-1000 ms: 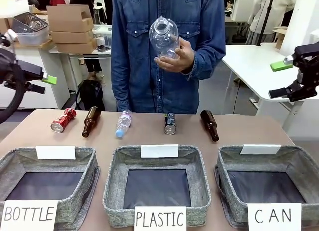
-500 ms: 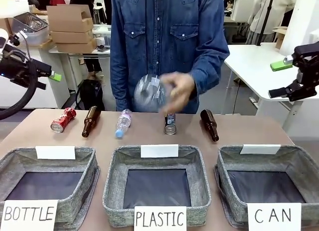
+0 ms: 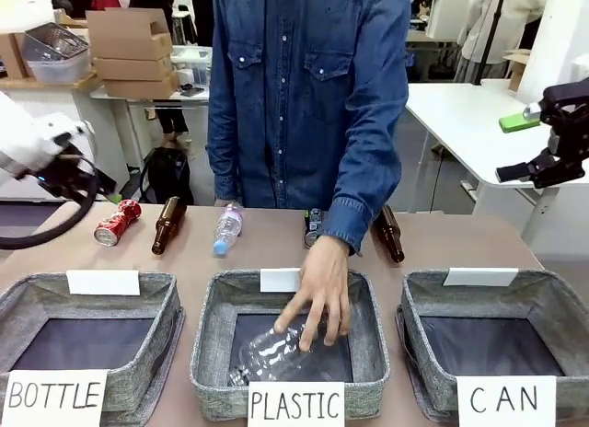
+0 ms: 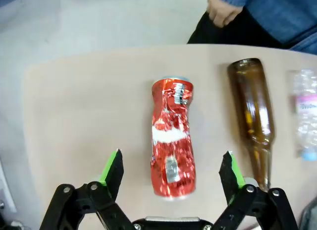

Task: Sort the can waste into the basket.
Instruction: Pick up the can waste from the table and place it in the right Fabric basket.

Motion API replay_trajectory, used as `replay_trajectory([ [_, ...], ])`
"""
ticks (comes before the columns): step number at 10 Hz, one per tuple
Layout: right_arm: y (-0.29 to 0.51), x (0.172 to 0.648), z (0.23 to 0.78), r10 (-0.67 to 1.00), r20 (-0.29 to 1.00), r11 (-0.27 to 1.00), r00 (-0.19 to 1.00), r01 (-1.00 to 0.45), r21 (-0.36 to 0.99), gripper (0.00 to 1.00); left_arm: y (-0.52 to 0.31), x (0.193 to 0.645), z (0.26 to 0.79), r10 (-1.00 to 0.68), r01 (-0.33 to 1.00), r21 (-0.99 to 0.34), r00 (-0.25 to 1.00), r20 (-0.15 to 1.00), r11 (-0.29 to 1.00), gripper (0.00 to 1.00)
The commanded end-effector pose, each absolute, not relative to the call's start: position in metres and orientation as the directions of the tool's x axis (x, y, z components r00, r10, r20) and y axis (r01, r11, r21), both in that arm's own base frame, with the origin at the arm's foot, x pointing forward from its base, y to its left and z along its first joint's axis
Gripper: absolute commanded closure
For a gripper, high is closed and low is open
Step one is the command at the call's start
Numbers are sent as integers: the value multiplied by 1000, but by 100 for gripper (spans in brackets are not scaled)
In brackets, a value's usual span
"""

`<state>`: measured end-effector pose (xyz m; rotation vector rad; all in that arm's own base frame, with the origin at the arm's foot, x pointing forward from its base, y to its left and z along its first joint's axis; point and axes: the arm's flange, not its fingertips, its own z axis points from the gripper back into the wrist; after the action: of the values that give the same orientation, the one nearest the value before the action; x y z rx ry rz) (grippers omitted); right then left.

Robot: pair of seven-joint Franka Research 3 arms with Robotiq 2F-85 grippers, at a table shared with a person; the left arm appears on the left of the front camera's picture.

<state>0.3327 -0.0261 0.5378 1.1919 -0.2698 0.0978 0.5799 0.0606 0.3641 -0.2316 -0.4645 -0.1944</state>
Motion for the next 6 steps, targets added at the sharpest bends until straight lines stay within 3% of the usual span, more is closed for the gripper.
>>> replay_trajectory([
  [1, -25, 336, 539, -63, 285, 355, 956, -246, 902, 0, 52, 606, 350, -125, 184, -97, 893, 432, 978, 0],
  [6, -25, 336, 539, -63, 285, 355, 956, -246, 902, 0, 30, 630, 318, -157, 195, -58, 908, 389, 979, 0],
])
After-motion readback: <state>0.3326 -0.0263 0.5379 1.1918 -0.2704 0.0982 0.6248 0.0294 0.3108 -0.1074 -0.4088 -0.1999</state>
